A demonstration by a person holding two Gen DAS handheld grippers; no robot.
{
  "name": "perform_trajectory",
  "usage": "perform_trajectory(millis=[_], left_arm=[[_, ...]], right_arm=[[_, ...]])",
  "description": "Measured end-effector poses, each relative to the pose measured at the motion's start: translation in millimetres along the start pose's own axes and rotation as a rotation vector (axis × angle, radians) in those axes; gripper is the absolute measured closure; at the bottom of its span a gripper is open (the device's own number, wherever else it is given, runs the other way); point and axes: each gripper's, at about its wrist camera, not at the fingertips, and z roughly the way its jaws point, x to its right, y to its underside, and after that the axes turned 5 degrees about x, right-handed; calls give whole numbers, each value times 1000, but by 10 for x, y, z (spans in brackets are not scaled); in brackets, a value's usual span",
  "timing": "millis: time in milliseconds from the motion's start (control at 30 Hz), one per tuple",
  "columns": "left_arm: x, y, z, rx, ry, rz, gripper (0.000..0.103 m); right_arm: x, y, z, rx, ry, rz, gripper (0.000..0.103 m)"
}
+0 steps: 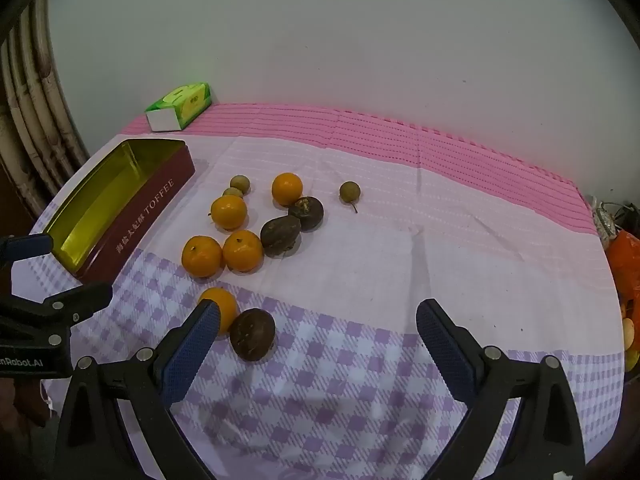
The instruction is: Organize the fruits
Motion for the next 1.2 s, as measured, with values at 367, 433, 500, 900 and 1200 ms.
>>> perform_trajectory(millis=[367,433,500,900,1200], left_arm=[[44,19,-16,4,8,8,0],[53,22,-36,7,6,10,0],[9,36,-41,8,10,10,0],[-20,54,-3,-9,3,2,0],[16,88,11,-10,16,16,0]], right_arm=[[-101,35,-35,3,0,-7,5],[-138,55,-51,6,3,-12,5],[-164,56,-73,3,1,-17,5],[-186,84,-75,-10,-4,-19,5],[-216,121,-34,-17,-11,-25,5]])
